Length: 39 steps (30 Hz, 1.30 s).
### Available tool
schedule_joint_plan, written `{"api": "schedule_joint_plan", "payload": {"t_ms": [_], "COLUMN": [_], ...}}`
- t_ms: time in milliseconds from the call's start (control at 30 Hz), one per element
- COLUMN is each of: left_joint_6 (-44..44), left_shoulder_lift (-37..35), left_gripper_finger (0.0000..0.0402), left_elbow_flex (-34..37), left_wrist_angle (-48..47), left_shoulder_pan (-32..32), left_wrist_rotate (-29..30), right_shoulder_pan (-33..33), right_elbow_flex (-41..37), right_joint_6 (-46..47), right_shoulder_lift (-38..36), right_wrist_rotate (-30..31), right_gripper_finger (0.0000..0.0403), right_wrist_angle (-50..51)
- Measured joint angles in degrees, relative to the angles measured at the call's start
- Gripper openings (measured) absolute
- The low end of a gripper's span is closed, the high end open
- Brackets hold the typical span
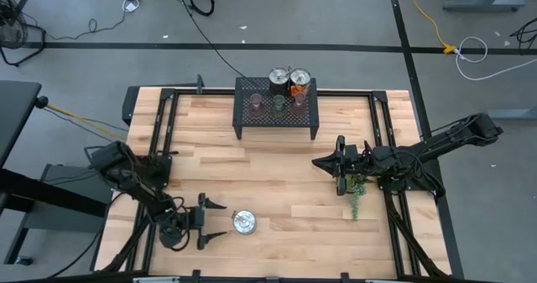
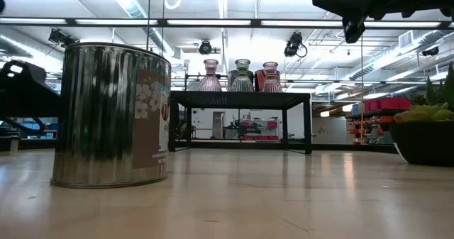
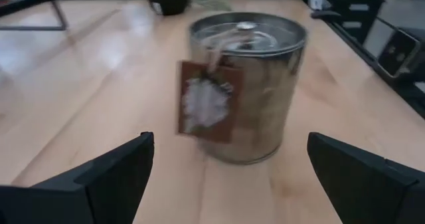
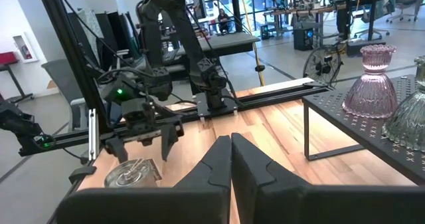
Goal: Pick & Place candle stick holders
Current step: Put the brown scented candle on the shelf
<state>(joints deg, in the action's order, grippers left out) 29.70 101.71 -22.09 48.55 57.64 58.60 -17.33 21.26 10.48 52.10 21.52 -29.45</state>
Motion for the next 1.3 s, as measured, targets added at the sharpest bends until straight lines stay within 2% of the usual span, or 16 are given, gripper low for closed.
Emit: {"api": "schedule_joint_plan", "payload": {"t_ms": [167,500,700,767,867,933,1067,1300], "left_joint_6": [0.3,0.9,-0.5,-2.8,-9.3,-12.5,-10.8,-10.4], "left_shoulder_lift": [0.0,0.0,-0.6,-1.8,-3.9,-4.5,-4.4,-4.4], "left_gripper_finger": [0.0400,0.0399,0.0399,0.0399,0.0399,0.0399,0.0399,0.0399], "left_elbow_flex": [0.0,0.0,0.0,0.0,0.0,0.0,0.0,0.0], "left_wrist_angle": [-1.0,-1.3,-1.3,-1.1,0.5,1.1,0.7,0.6], "left_shoulder_pan": [-2.5,-5.5,-5.6,-5.6,-5.8,-6.6,-7.5,-7.4], "left_wrist_rotate": [-5.3,-11.0,-10.8,-10.6,-6.8,-8.0,-10.9,-9.7], "right_shoulder_pan": [0.0,0.0,0.0,0.0,0.0,0.0,0.0,0.0], "right_elbow_flex": [0.0,0.0,0.0,0.0,0.0,0.0,0.0,0.0], "right_joint_6": [0.5,0.9,0.9,0.9,0.9,0.9,0.9,0.9], "right_shoulder_lift": [0.0,0.0,0.0,0.0,0.0,0.0,0.0,0.0], "right_wrist_rotate": [0.0,0.0,0.0,0.0,0.0,0.0,0.0,-2.1], "right_gripper_finger": [0.0008,0.0008,0.0008,0.0008,0.0008,0.0008,0.0008,0.0008], "right_wrist_angle": [0.0,0.1,0.1,0.2,0.4,0.4,0.4,1.9]}}
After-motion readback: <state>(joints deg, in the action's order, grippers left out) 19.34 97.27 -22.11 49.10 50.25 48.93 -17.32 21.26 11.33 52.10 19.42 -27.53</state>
